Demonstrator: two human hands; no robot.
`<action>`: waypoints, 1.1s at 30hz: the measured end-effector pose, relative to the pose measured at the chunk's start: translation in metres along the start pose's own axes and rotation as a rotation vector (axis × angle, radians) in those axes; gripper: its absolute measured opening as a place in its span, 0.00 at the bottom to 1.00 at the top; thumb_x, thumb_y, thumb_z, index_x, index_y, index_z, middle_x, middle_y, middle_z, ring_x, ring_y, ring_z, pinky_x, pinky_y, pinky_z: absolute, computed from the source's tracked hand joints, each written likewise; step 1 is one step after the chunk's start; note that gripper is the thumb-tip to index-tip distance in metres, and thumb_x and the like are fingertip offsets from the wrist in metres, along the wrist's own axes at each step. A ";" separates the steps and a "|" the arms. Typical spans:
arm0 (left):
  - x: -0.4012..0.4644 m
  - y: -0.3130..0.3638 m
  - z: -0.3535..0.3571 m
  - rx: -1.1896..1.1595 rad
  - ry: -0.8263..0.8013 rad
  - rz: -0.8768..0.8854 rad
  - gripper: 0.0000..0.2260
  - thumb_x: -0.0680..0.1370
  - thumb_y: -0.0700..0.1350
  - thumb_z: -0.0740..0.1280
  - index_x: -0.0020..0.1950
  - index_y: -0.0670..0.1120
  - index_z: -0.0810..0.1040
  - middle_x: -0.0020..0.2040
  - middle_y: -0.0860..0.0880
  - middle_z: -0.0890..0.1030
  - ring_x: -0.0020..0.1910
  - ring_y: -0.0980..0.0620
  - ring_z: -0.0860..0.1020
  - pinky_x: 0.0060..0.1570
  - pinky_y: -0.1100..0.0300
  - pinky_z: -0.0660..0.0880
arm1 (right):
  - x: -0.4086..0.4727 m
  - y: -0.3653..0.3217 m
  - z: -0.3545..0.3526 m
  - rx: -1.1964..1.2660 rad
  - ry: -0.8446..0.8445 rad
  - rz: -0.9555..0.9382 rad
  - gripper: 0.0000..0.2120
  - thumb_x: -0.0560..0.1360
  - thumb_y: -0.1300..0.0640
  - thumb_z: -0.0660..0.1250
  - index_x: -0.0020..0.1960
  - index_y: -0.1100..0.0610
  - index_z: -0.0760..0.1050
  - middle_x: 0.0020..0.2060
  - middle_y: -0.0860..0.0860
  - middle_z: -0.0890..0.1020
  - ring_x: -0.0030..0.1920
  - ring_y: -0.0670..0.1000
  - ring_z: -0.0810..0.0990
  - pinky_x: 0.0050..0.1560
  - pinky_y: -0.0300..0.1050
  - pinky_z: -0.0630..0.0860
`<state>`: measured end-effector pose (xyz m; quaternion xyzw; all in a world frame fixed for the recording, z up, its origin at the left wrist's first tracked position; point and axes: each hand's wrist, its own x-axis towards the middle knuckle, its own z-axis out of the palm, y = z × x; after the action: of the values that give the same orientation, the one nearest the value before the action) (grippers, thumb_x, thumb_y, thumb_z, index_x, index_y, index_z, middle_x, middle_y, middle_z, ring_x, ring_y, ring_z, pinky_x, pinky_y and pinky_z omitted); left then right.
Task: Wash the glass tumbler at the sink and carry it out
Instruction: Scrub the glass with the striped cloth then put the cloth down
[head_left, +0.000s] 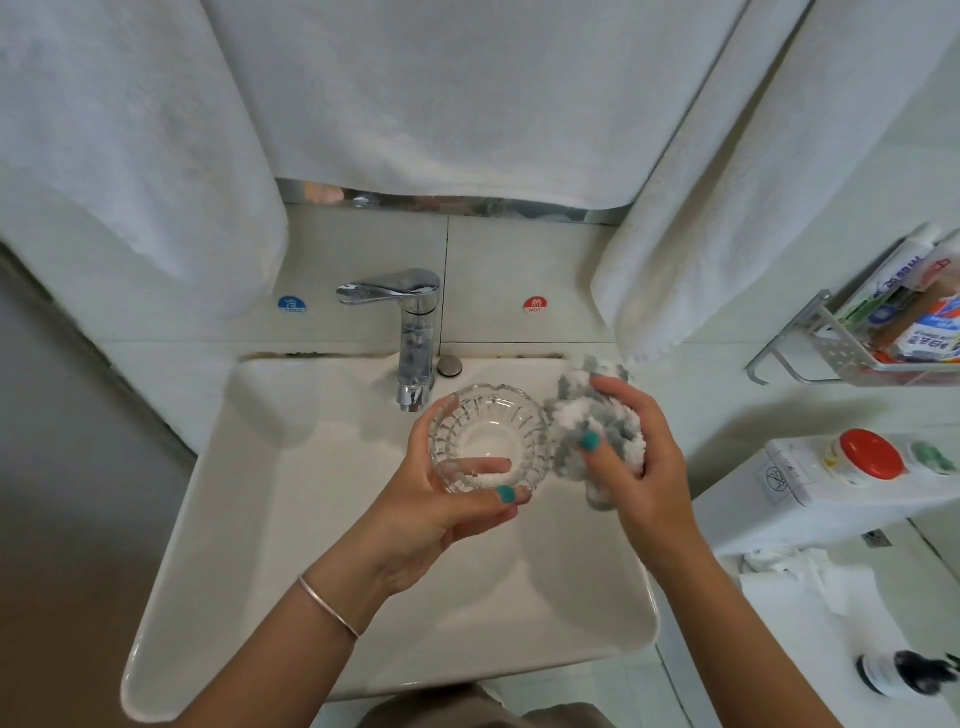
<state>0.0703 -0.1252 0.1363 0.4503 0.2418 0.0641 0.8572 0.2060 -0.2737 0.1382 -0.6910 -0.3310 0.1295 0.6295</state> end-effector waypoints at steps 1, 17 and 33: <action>0.000 -0.001 -0.001 0.010 0.010 0.009 0.44 0.63 0.27 0.74 0.68 0.63 0.65 0.60 0.37 0.77 0.55 0.34 0.80 0.46 0.51 0.82 | 0.000 -0.003 0.000 0.060 -0.025 0.034 0.25 0.70 0.48 0.65 0.67 0.47 0.70 0.65 0.54 0.73 0.63 0.52 0.76 0.60 0.59 0.78; -0.001 -0.020 0.017 0.282 -0.062 0.217 0.44 0.68 0.24 0.71 0.74 0.55 0.58 0.64 0.51 0.76 0.57 0.53 0.81 0.52 0.57 0.80 | -0.010 0.009 0.049 -0.668 0.176 -0.188 0.13 0.69 0.52 0.71 0.53 0.48 0.79 0.46 0.42 0.84 0.43 0.42 0.80 0.41 0.37 0.77; -0.008 -0.021 0.002 0.278 -0.128 0.064 0.42 0.67 0.25 0.73 0.67 0.62 0.66 0.58 0.53 0.80 0.56 0.50 0.81 0.48 0.48 0.81 | -0.004 -0.005 0.020 -1.104 -0.149 -0.400 0.12 0.67 0.48 0.67 0.47 0.48 0.83 0.41 0.46 0.84 0.38 0.52 0.81 0.42 0.46 0.69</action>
<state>0.0622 -0.1415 0.1231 0.5752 0.1784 0.0285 0.7978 0.1904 -0.2606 0.1383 -0.8296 -0.5165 -0.1349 0.1638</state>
